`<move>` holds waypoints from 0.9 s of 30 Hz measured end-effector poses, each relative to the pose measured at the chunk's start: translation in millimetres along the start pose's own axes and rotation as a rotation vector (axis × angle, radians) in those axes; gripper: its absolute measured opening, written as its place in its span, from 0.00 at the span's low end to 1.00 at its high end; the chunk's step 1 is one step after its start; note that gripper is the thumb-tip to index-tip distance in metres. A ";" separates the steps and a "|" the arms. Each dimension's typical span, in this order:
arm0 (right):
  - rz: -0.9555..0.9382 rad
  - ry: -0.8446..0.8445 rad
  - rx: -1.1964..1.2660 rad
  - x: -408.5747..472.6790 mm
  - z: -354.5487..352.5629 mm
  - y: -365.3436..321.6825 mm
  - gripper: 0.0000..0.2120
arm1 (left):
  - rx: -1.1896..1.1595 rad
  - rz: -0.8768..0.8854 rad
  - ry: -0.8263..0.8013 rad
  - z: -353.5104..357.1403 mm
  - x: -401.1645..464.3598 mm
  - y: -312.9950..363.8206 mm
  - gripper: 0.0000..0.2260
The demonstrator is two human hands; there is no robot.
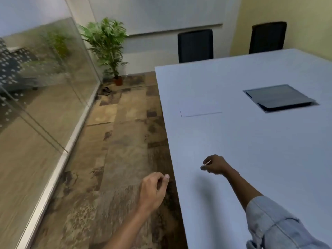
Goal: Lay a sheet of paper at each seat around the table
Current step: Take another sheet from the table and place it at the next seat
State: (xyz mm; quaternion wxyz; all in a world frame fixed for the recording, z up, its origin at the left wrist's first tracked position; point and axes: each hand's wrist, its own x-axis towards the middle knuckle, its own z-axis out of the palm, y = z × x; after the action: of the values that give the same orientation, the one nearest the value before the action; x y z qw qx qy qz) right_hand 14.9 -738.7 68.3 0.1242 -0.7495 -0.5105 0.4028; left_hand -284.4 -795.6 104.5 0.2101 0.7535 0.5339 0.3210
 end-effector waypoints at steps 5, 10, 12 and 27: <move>0.120 0.083 0.066 43.7 31.5 -7.6 0.18 | -0.016 0.098 -0.162 20.2 78.2 -70.7 0.18; 0.247 0.204 0.198 77.1 47.1 -44.4 0.17 | -0.023 0.128 -0.298 24.1 178.8 -114.8 0.18; 0.283 0.232 0.268 88.5 49.2 -62.1 0.16 | -0.012 0.111 -0.368 28.3 213.5 -125.1 0.16; 0.491 0.474 0.660 316.2 -0.7 -142.3 0.16 | 0.072 0.268 -0.716 144.2 514.2 -172.6 0.09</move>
State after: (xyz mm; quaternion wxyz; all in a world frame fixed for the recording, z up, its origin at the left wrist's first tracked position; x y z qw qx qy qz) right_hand -30.4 -401.2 2.9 0.3700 -0.8397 -0.1206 0.3787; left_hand -182.8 -249.8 22.4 0.3128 0.8879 0.3345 0.0433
